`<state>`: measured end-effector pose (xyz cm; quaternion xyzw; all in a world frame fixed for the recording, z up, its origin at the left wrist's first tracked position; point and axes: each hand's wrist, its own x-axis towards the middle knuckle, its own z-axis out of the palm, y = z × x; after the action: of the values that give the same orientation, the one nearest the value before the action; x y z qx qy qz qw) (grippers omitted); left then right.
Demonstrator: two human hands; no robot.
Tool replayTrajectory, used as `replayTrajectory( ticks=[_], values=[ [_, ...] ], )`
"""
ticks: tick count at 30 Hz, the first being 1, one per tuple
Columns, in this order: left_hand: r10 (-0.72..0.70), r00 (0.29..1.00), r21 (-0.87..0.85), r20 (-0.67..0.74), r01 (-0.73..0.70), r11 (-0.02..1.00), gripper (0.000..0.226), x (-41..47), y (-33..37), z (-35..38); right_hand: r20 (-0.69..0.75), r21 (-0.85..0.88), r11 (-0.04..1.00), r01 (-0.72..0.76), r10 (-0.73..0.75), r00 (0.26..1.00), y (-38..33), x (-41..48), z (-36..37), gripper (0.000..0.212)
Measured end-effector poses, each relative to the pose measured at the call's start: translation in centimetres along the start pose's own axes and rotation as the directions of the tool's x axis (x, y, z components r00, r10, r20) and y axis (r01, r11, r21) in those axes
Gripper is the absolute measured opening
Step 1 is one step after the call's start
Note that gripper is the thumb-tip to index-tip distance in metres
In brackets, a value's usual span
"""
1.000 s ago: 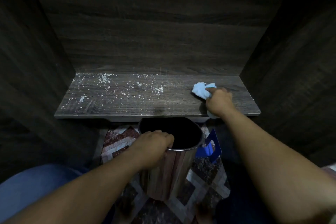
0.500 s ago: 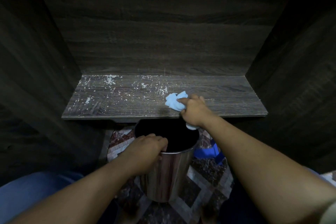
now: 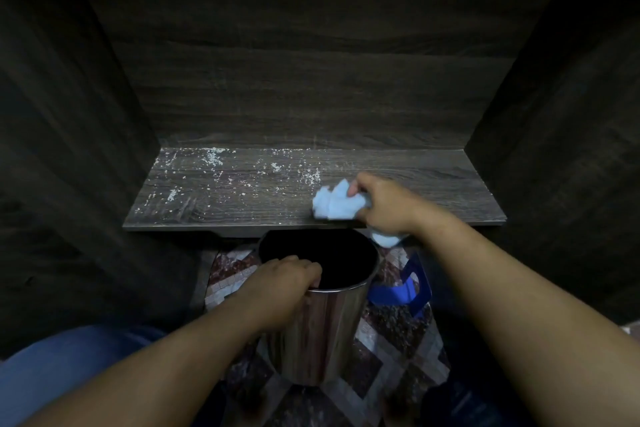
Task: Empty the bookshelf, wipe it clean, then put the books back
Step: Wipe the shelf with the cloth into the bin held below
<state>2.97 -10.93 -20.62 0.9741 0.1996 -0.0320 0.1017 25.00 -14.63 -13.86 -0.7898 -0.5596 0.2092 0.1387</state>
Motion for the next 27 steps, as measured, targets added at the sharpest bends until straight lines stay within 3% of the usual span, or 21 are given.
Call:
replayTrajectory(
  ticks=[2,3,7,8,11,12,14,16,19,22,24,27],
  values=[
    [0.004,1.000,-0.012,-0.008,-0.004,1.000,0.018,0.2,0.1,0.0,-0.236,0.073,0.997,0.003,0.015,0.972,-0.2,-0.1,0.3,0.027],
    [0.005,1.000,-0.016,-0.012,-0.006,1.000,0.018,0.3,0.1,0.1,-0.282,0.073,0.997,-0.012,0.032,0.959,-0.2,-0.1,0.7,0.028],
    [0.018,0.999,0.017,-0.027,-0.017,1.000,0.018,0.8,0.5,0.2,-0.041,-0.053,0.995,-0.088,0.085,0.996,-0.2,-0.2,3.0,0.028],
    [0.025,0.999,0.022,-0.033,-0.024,0.999,0.018,0.9,0.5,0.3,-0.065,-0.050,0.995,-0.092,0.088,0.994,-0.4,-0.3,3.0,0.029],
    [0.036,0.998,0.026,-0.045,-0.035,0.999,0.019,1.2,0.7,0.4,-0.321,-0.020,1.000,-0.021,0.014,0.947,-0.7,-0.1,2.4,0.033],
    [0.037,0.998,0.024,-0.047,-0.036,0.999,0.019,1.2,0.7,0.4,-0.295,-0.030,0.999,-0.027,0.017,0.955,-0.5,-0.1,2.3,0.032],
    [0.036,0.998,0.018,-0.060,-0.035,0.999,0.020,1.3,0.8,0.5,-0.085,-0.058,0.996,-0.064,0.059,0.995,0.1,-0.2,2.7,0.030],
    [0.037,0.997,0.011,-0.075,-0.036,0.999,0.020,1.5,1.0,0.7,-0.035,-0.054,0.998,-0.038,0.036,0.999,1.0,-0.2,3.3,0.031],
    [0.039,0.994,0.017,-0.098,-0.037,0.999,0.020,2.0,1.1,2.0,-0.287,-0.161,0.978,0.134,-0.176,0.942,1.8,0.4,3.4,0.037],
    [0.073,0.990,0.024,-0.119,-0.071,0.997,0.017,2.8,0.7,4.2,-0.460,-0.319,0.934,0.163,-0.303,0.835,3.3,1.2,3.9,0.036],
    [0.100,0.988,0.018,-0.121,-0.098,0.995,0.016,3.2,0.4,5.5,-0.357,-0.376,0.921,0.104,-0.248,0.901,4.7,1.7,4.8,0.044],
    [0.109,0.990,0.068,-0.091,-0.103,0.992,0.030,3.8,0.1,7.1,-0.172,-0.297,0.953,0.065,-0.120,0.978,6.1,2.2,5.8,0.054]
  ],
)
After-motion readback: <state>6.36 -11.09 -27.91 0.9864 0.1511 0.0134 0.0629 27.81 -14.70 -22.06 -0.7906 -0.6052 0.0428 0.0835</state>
